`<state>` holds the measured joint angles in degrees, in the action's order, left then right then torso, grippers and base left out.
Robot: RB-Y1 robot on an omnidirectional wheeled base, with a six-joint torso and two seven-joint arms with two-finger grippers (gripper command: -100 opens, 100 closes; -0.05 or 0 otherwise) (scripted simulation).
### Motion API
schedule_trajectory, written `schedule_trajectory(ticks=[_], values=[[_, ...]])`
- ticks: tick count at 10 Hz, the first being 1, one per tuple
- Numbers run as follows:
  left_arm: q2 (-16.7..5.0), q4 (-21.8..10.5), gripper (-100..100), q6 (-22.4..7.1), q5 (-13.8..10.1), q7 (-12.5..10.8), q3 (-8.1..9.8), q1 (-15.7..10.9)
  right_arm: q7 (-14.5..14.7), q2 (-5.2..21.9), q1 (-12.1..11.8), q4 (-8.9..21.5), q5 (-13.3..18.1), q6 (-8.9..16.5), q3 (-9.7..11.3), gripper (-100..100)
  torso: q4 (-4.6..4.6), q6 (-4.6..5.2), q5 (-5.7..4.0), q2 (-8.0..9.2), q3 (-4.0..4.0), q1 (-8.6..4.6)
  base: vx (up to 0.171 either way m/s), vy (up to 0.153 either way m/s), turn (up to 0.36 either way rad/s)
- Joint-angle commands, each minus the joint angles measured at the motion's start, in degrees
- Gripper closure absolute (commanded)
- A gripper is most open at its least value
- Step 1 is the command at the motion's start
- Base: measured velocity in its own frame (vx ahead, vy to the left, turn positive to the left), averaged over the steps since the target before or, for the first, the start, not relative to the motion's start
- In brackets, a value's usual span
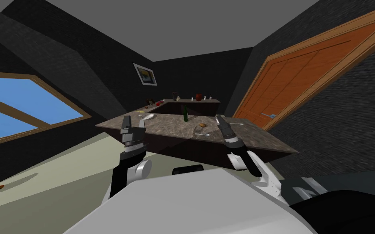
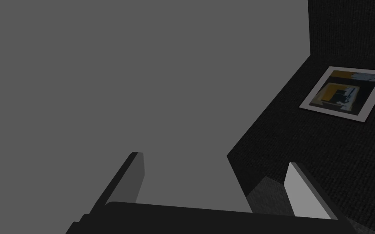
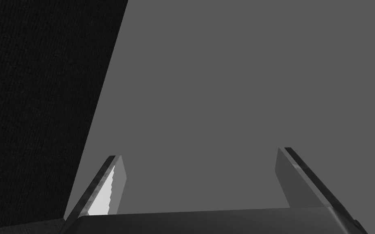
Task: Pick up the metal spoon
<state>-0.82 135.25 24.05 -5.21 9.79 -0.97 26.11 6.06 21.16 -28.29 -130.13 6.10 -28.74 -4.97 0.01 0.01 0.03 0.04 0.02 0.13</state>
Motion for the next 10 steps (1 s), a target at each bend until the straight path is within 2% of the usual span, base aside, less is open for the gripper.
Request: schedule_trajectory(ticks=[1, 2, 3, 4, 5, 10], values=[[0.0, 0.0, 0, 0.0, 0.0, 0.0, 0.00, 0.0, -0.5, 2.9, -0.8, 0.2, 0.7, 0.2, 0.1, -100, 0.00, 0.00, 0.00, 0.00, 0.00, 0.00, -0.003, 0.051, 0.133], [0.0, 0.0, 0, 0.0, 0.0, 0.0, 0.00, 0.0, -0.5, 3.5, -0.8, 0.2, 0.7, 0.2, 0.1, -100, 0.00, -0.02, 0.01, -0.01, 0.00, 0.04, 0.000, 0.044, 0.068], [0.0, 0.0, 0, 0.0, 0.0, 0.0, 0.00, 0.0, -1.0, 5.7, -1.5, 0.7, 1.3, 0.5, 0.3, -100, 0.00, 0.00, 0.01, -0.02, -0.01, 0.02, -0.003, 0.050, 0.119], [0.0, 0.0, 0, 0.0, 0.0, 0.0, 0.00, 0.0, -1.0, 6.5, -1.5, 0.7, 1.3, 0.5, 0.3, -100, 0.00, -0.01, 0.01, -0.01, -0.01, 0.04, -0.002, 0.040, 0.080], [0.0, 0.0, 0, 0.0, 0.0, 0.0, 0.00, 0.0, -1.6, 8.7, -2.3, 1.2, 2.0, 0.6, 0.5, -100, 0.00, 0.00, 0.00, -0.01, -0.01, 0.01, 0.002, 0.054, 0.201], [0.0, 0.0, 0, 0.0, 0.0, 0.0, 0.00, 0.0, -2.6, 15.8, -4.0, 2.9, 3.6, 0.8, 1.3, -100, -0.01, -0.02, 0.01, -0.02, -0.01, 0.05, 0.000, 0.048, 0.105]])
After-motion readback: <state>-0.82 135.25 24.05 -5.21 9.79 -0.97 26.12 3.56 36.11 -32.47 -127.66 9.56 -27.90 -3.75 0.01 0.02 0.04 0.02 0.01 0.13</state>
